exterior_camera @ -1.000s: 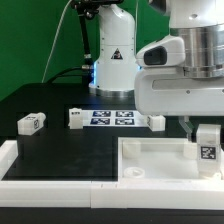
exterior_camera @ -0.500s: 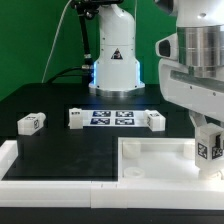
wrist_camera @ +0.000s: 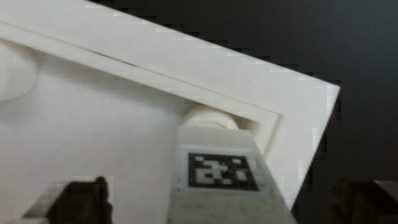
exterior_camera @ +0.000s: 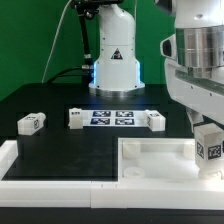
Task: Assemble one leg
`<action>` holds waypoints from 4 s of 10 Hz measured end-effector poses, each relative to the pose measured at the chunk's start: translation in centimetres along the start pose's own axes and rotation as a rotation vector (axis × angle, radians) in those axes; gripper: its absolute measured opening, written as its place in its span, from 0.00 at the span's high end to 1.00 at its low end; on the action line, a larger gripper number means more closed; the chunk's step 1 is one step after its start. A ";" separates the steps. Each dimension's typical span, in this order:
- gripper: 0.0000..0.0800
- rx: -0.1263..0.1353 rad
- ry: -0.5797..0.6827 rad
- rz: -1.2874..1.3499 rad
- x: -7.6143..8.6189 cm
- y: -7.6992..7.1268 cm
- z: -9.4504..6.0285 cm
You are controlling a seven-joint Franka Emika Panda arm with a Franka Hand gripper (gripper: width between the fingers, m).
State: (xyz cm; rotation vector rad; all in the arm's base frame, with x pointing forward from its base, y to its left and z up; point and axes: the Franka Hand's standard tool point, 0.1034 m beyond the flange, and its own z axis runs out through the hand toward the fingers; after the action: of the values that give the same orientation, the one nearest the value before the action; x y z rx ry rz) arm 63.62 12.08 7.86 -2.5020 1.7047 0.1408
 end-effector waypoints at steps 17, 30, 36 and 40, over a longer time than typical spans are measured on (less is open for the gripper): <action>0.64 -0.033 0.015 -1.207 0.4 0.0 -0.2; 0.36 -0.004 0.014 0.156 0.2 -0.1 0.0; 0.19 -0.013 0.013 -0.500 0.1 0.0 0.3; 0.19 -0.032 0.025 -0.984 0.4 0.0 0.2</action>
Offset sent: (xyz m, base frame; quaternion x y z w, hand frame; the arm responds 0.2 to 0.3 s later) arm 0.0034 -0.0047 0.0043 -0.0141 -0.0205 -0.2885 0.9572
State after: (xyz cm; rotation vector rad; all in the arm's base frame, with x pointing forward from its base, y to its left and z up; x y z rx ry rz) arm 63.76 11.78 7.61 -3.0214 0.3213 0.0408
